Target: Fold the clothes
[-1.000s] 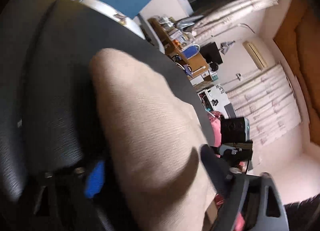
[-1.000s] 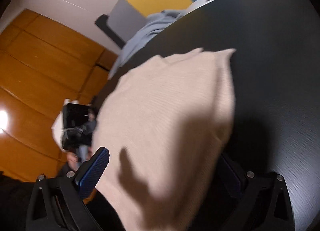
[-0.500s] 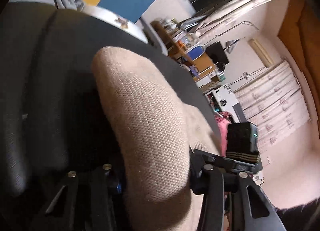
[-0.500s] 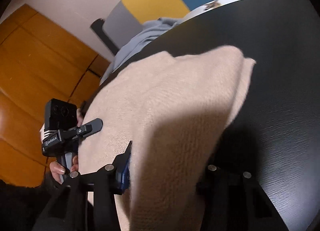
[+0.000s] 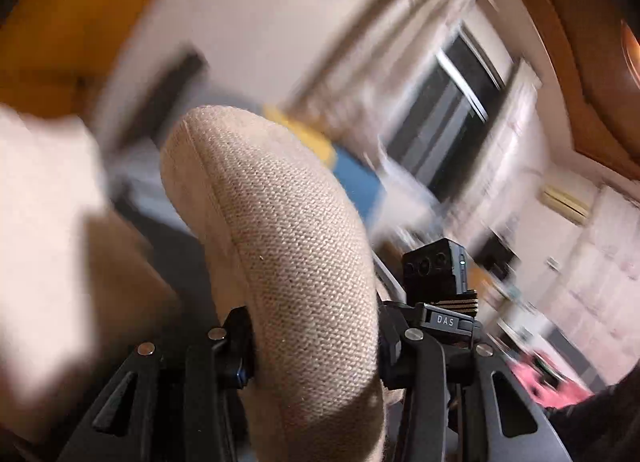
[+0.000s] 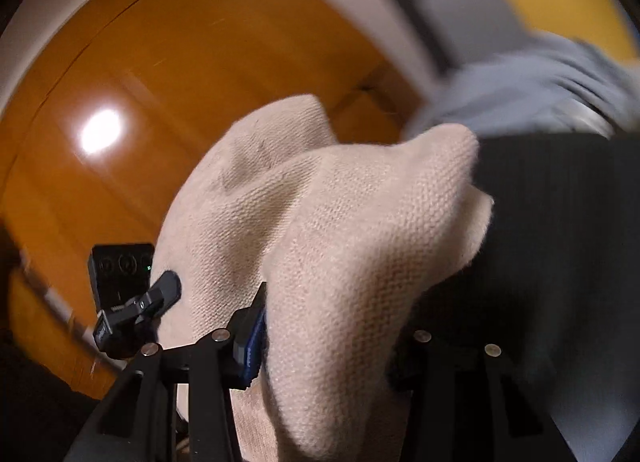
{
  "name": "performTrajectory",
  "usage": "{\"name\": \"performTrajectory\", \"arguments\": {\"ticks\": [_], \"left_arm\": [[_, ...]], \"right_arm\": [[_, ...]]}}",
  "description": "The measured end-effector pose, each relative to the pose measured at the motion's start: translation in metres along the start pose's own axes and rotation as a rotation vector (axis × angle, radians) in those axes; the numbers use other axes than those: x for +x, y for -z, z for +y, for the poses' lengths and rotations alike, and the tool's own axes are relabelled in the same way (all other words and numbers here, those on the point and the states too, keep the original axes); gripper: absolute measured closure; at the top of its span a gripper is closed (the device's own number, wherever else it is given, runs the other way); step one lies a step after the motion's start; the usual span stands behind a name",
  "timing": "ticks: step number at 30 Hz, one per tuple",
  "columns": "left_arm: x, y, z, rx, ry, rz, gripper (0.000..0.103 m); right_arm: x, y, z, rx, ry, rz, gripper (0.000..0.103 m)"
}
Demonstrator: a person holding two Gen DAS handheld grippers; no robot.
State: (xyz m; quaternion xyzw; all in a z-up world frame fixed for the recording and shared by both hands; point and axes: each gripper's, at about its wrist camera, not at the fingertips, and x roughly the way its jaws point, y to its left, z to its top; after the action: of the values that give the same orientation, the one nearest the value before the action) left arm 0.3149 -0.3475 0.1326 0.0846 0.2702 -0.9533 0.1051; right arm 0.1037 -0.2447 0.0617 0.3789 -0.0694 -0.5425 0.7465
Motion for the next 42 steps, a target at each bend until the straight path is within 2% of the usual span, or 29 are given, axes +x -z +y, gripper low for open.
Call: {"name": "performTrajectory", "arguments": {"ticks": [4,6,7,9,11,12,13,16,18,20,23,25,27,29,32,34,35,37,39,42], "left_arm": [[-0.044,-0.041,0.050,-0.083,-0.186,-0.134,0.058],[-0.064,-0.060,0.076,-0.132,-0.282,-0.194,0.057],[-0.066,-0.061,0.097,-0.183,-0.333,-0.188,0.057],[-0.057,-0.053,0.154,-0.330,-0.441,-0.114,0.056],[-0.051,-0.040,0.188,-0.408,-0.476,-0.100,0.053],[-0.052,-0.038,0.192,-0.409,-0.485,-0.120,0.052],[-0.054,-0.036,0.196,-0.409,-0.493,-0.140,0.052],[-0.051,-0.045,0.193,-0.384,-0.508,-0.156,0.046],[-0.049,-0.051,0.187,-0.350,-0.528,-0.140,0.035],[-0.053,-0.053,0.177,-0.318,-0.566,-0.149,0.033],[-0.068,-0.058,0.160,-0.273,-0.644,-0.175,0.033],[-0.090,-0.057,0.143,-0.234,-0.720,-0.226,0.034],[-0.109,-0.056,0.119,-0.153,-0.788,-0.302,0.034],[-0.110,-0.060,0.102,-0.072,-0.786,-0.325,0.033],[-0.081,-0.070,0.096,0.016,-0.711,-0.233,0.033],[-0.054,-0.075,0.108,0.020,-0.697,-0.146,0.033],[-0.042,-0.075,0.116,0.024,-0.724,-0.114,0.033],[-0.015,-0.073,0.144,0.049,-0.836,-0.034,0.033],[-0.003,-0.072,0.169,0.078,-0.905,-0.010,0.031],[-0.004,-0.080,0.200,0.047,-0.910,-0.013,0.030]], "right_arm": [[0.100,-0.091,0.065,-0.200,-0.114,0.066,0.056],[0.147,-0.120,0.090,-0.272,-0.132,0.109,0.056],[0.176,-0.131,0.101,-0.307,-0.132,0.149,0.056],[0.231,-0.138,0.108,-0.359,-0.065,0.251,0.056],[0.295,-0.127,0.094,-0.394,0.071,0.390,0.054],[0.315,-0.119,0.084,-0.397,0.113,0.425,0.041],[0.330,-0.114,0.074,-0.377,0.123,0.441,0.037],[0.334,-0.121,0.060,-0.280,0.040,0.368,0.028],[0.332,-0.126,0.064,-0.290,0.059,0.347,0.020],[0.322,-0.134,0.072,-0.326,0.092,0.316,0.014],[0.298,-0.144,0.086,-0.379,0.106,0.235,0.013],[0.293,-0.144,0.105,-0.425,0.122,0.184,0.013],[0.273,-0.131,0.124,-0.486,0.104,0.143,0.013],[0.251,-0.114,0.145,-0.550,0.072,0.107,0.013],[0.234,-0.087,0.166,-0.644,0.012,0.138,0.013],[0.248,-0.070,0.168,-0.683,0.038,0.205,0.013],[0.257,-0.064,0.164,-0.682,0.053,0.234,0.013],[0.276,-0.063,0.146,-0.623,0.075,0.271,0.011],[0.293,-0.069,0.132,-0.535,0.062,0.275,0.010],[0.316,-0.073,0.128,-0.494,0.060,0.263,0.009]]}}
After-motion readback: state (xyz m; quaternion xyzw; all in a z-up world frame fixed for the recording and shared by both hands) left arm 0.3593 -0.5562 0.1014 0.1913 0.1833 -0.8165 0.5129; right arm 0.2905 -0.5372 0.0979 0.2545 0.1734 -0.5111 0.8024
